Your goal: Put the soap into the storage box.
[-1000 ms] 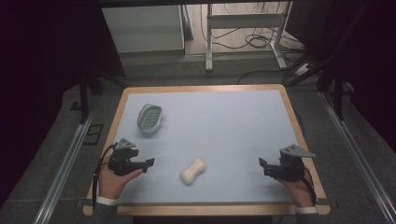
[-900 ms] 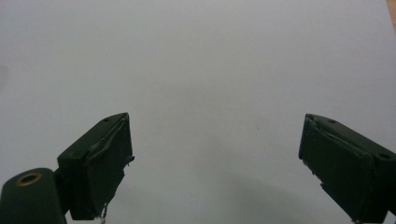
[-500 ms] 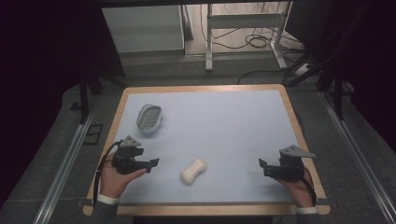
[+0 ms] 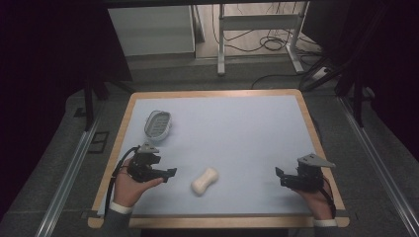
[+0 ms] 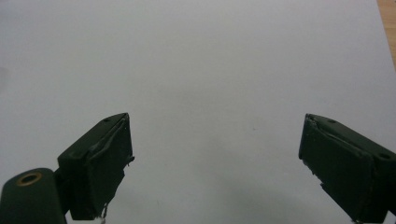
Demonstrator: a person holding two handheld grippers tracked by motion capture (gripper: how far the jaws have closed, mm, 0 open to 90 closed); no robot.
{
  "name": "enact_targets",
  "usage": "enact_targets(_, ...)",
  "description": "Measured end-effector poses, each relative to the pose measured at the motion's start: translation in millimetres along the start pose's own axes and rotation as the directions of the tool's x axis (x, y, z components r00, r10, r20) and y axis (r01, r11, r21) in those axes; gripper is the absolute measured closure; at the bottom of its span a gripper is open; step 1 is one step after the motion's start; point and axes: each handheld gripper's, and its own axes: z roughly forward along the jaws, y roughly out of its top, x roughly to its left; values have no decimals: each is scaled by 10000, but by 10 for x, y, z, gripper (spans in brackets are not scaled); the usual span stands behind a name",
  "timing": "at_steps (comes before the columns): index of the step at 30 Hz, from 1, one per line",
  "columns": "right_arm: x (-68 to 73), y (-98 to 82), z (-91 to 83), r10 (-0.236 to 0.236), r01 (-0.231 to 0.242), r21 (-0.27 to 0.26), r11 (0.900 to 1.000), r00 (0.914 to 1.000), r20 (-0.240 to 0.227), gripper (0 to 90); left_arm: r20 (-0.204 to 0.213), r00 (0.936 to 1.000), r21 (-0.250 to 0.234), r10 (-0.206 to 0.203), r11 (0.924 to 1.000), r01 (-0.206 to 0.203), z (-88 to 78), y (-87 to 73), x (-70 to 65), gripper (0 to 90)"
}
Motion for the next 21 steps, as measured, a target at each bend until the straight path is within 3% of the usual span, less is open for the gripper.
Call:
enact_targets(9,-22,-5,-8,49,-49,39,10000,10000,6,95,266,9991,327,329,9989,-337,145,68,-130,222)
enact_targets(16,-21,-2,-18,58,-58,-17,10000,10000,47,94,474,9982,453,364,9982,-385,235,102,-230,214)
enact_targets(21,-21,-9,-8,43,-43,52,10000,10000,47,94,610,9961,754,643,9948,-688,341,144,-330,213)
